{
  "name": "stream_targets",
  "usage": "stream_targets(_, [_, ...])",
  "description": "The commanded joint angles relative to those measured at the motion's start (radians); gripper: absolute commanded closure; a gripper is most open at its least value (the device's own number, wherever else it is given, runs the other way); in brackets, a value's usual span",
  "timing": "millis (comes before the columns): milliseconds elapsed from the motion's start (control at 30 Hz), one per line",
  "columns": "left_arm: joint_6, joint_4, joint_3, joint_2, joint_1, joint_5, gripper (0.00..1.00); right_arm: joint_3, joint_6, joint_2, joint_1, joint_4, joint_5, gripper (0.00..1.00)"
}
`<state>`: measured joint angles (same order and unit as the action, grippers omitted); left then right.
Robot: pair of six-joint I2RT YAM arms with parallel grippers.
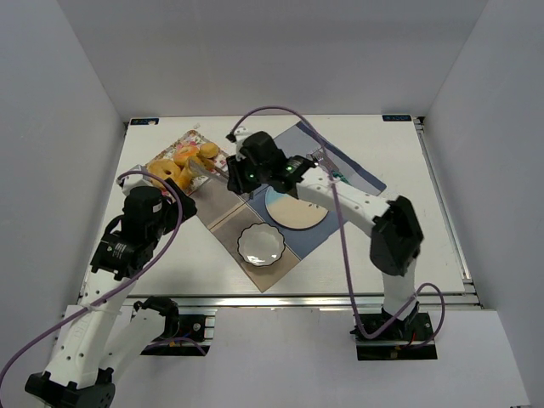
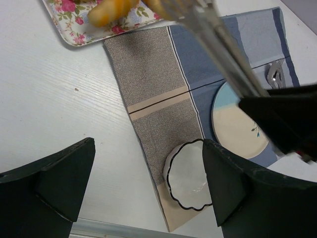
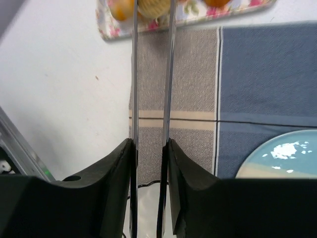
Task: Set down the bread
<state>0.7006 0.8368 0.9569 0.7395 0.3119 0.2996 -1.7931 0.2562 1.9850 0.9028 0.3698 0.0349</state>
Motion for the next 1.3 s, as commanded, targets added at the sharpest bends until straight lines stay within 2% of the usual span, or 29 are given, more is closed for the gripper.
stream_targets(0, [0.014,-0.021,-0.009,0.012,0.003,0.009,0.02,0.151,0.018,-0.168,-0.044,-0.146,-0.021,0.74])
stream_targets(200, [0.028,-0.073,-0.047,0.069,0.003,-0.002,0.02,0.458,0.043,-0.451,-0.122,-0.152,-0.119,0.73])
stream_targets(333, [0.02,-0.142,-0.075,0.126,0.003,-0.053,0.02,0.761,0.115,-0.696,-0.197,-0.152,-0.174,0.73])
stream_targets(433, [0.016,-0.179,-0.086,0.162,0.003,-0.051,0.02,0.88,0.147,-0.819,-0.235,-0.141,-0.208,0.71])
stream_targets(567, [0.008,-0.214,-0.099,0.201,0.003,-0.065,0.02,1.012,0.184,-0.887,-0.251,-0.111,-0.217,0.68])
stream_targets(667, [0.007,-0.22,-0.101,0.219,0.003,-0.079,0.02,1.028,0.187,-0.884,-0.254,-0.086,-0.23,0.64])
stream_targets(767, [0.01,-0.212,-0.102,0.218,0.003,-0.077,0.02,1.022,0.187,-0.873,-0.254,-0.066,-0.239,0.53])
stream_targets(833, [0.013,-0.202,-0.103,0.207,0.003,-0.076,0.02,1.005,0.186,-0.873,-0.255,-0.057,-0.237,0.49])
stream_targets(1067, [0.02,-0.139,-0.086,0.138,0.003,-0.053,0.02,0.931,0.152,-0.885,-0.254,-0.023,-0.265,0.42])
stream_targets(1267, [0.027,-0.093,-0.078,0.08,0.003,-0.042,0.02,0.867,0.12,-0.878,-0.254,-0.029,-0.234,0.43])
